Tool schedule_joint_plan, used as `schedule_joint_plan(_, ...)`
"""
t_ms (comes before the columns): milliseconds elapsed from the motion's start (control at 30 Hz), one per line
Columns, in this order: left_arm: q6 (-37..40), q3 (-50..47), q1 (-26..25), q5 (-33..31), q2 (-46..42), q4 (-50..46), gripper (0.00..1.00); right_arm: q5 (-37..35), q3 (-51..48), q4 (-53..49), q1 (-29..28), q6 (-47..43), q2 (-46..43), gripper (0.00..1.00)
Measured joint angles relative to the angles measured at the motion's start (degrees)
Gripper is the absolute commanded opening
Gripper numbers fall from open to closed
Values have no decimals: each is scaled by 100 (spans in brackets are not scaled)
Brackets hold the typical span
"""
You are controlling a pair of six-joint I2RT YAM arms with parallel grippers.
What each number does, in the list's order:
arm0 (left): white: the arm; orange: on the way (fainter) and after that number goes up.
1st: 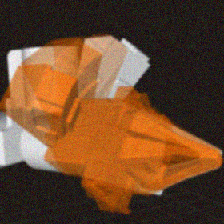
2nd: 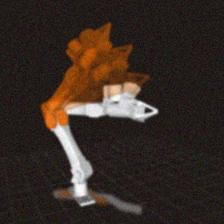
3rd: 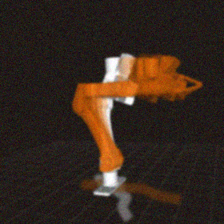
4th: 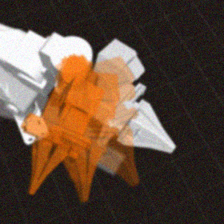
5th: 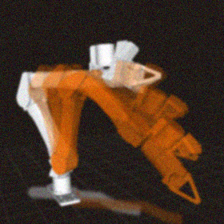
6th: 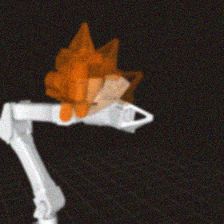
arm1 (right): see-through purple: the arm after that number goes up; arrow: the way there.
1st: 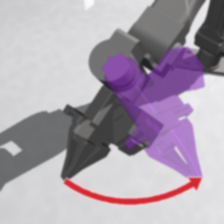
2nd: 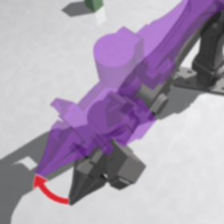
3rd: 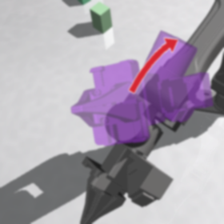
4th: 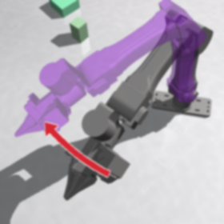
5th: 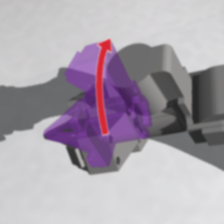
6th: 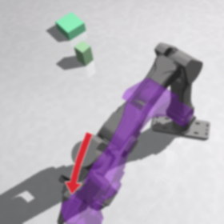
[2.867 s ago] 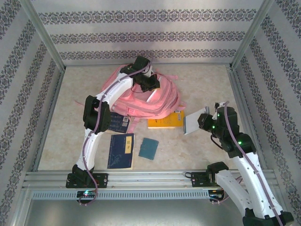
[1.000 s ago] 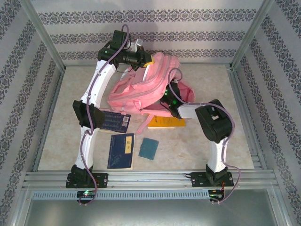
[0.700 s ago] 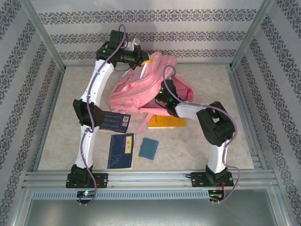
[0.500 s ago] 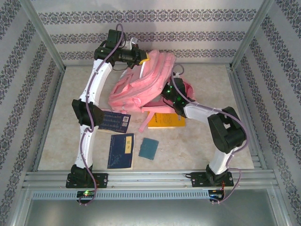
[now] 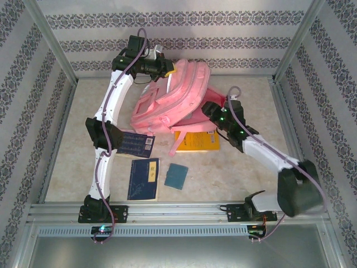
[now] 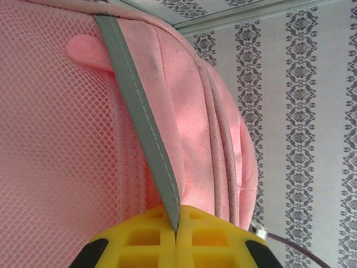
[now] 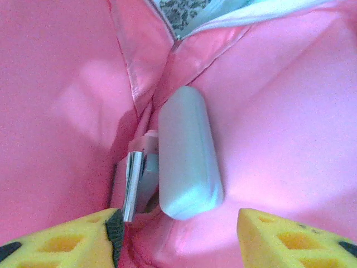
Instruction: Pack the student bag
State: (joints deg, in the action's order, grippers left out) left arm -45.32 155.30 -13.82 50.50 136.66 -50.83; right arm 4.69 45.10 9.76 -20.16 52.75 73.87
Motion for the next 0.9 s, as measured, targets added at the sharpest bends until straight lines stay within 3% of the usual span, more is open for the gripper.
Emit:
schedule_joint_plan(100, 7, 55, -22, -79, 63, 0, 6, 13, -243, -494, 57, -219, -691, 45)
schedule_joint_plan(200, 7, 72, -85, -155, 144, 7, 10, 48, -446, -798, 44, -693, -1178, 25)
schedule_joint_plan(233, 7, 74, -116, -175, 175, 9, 13, 70, -546, -879, 15, -852, -1362, 23)
schedule_joint_plan(400, 9, 74, -278, -323, 385, 35, 26, 129, -732, -1545, -229, -1412, -1974, 29)
schedule_joint_plan(533, 35, 74, -426, -503, 509, 26, 41, 385, -560, -2481, -437, -1650, -1792, 37)
schedule_joint_plan(767, 697, 258, -673, -1290, 391, -817, 44, 1296, -444, -3364, -1178, -2096, -1381, 46)
schedule_joint_plan(900, 1351, -46, -927, -2002, -142, -1606, 43, 1878, -428, -3521, -1458, -2168, -940, 48)
